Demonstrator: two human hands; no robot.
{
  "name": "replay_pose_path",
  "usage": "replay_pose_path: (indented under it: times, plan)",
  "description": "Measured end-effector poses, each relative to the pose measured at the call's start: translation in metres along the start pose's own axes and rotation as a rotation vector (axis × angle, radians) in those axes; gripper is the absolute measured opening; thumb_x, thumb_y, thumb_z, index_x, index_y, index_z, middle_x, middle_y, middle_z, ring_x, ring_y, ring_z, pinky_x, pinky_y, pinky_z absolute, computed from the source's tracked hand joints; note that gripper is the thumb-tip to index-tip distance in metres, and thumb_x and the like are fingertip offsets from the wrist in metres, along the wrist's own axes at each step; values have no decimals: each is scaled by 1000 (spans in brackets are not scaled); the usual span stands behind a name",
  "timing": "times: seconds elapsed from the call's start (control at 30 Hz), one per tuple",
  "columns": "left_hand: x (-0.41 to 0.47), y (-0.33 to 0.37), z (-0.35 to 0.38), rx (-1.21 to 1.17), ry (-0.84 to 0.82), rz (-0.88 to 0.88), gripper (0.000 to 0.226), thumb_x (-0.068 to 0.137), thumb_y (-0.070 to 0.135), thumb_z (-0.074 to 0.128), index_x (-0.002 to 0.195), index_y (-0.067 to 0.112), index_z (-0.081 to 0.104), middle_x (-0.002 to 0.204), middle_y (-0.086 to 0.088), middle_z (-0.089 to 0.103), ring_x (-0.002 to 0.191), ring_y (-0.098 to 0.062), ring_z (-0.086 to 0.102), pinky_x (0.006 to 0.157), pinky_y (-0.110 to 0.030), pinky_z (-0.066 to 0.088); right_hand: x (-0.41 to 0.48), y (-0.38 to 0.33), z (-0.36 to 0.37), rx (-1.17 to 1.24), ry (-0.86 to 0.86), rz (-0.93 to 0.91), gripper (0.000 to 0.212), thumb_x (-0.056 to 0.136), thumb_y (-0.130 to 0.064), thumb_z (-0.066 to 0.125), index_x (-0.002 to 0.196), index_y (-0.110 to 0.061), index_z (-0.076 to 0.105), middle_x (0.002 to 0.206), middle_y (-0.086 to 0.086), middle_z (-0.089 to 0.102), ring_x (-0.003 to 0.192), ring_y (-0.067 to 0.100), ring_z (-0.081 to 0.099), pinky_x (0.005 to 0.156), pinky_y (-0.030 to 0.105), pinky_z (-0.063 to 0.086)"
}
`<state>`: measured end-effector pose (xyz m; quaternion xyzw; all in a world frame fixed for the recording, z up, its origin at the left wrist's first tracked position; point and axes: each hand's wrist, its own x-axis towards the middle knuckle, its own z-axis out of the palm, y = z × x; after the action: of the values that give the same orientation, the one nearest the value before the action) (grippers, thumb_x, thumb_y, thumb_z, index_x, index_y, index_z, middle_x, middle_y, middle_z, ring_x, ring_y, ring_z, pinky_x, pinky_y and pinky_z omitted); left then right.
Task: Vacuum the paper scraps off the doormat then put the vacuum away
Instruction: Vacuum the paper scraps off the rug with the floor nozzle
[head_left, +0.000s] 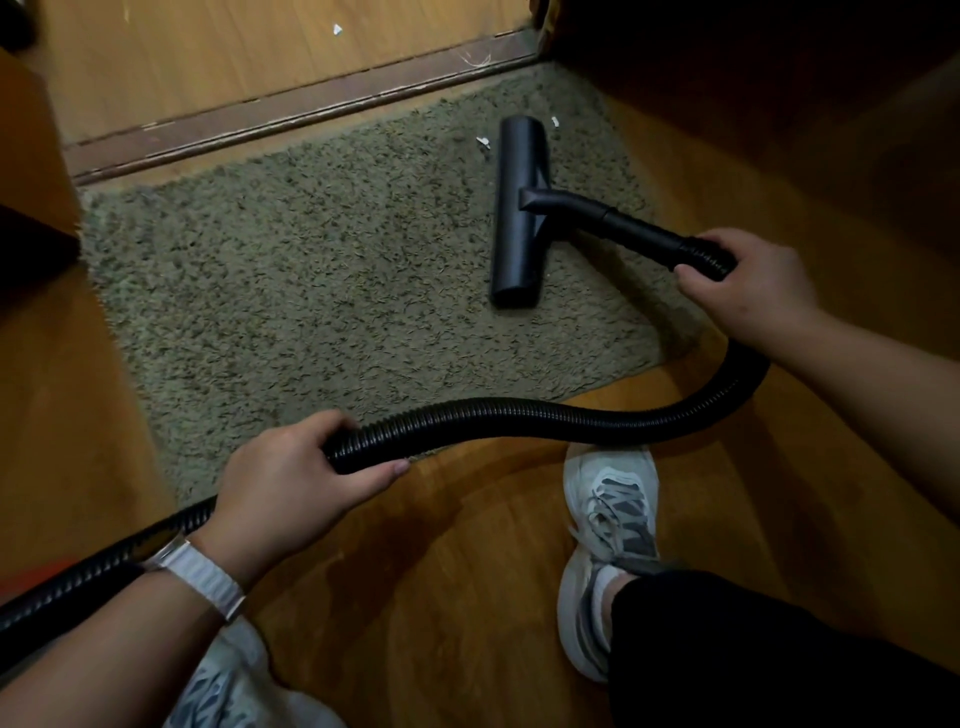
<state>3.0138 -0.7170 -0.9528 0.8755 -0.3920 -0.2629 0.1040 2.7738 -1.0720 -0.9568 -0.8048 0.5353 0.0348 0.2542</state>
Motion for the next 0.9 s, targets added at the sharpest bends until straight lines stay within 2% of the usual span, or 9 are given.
replay_pose_path:
  times: [0.13,0.27,0.4,0.57,0.77,0.9]
  plan:
    - [1,-3,2,-5,24,16,97,47,104,25,94,31,68,65,15,55,67,-19,64,57,-29,48,2,0,1,5,-13,-41,36,91,-40,63,125,-31,59,103,-6,58,91,16,55,74,32,43]
    - [1,-3,1,-25,-14,-6,80,49,94,42,95,34,66,70,12,60,70,-19,65,60,-31,51,9,-12,1,23,-16,-102,37,90,-40,65,126,-31,60,104,-8,58,91,14,55,75,30,43]
    - [1,-3,0,-79,-33,-28,63,55,93,54,89,40,56,68,18,58,67,-16,61,62,-33,53,25,-27,-4,58,50,-89,38,90,-41,64,127,-31,59,112,-5,61,97,14,56,82,32,48]
    - [4,-5,0,-122,-6,-85,57,58,81,60,87,32,64,66,11,63,64,-13,61,56,-33,52,51,-52,-1,47,78,-46,42,92,-41,62,131,-27,55,120,1,60,96,15,54,79,32,47]
    - [6,-7,-1,-112,-16,-94,56,59,81,58,86,33,63,63,11,62,59,-11,60,52,-33,51,59,-81,9,-51,-17,-139,40,90,-45,61,125,-26,57,103,-1,58,92,22,59,79,40,53]
    - [6,-8,1,-87,-35,-85,56,58,84,55,86,35,62,64,11,62,59,-10,60,52,-33,52,55,-92,15,-100,-64,-213,35,90,-45,62,122,-31,58,101,-2,60,86,21,59,72,35,50]
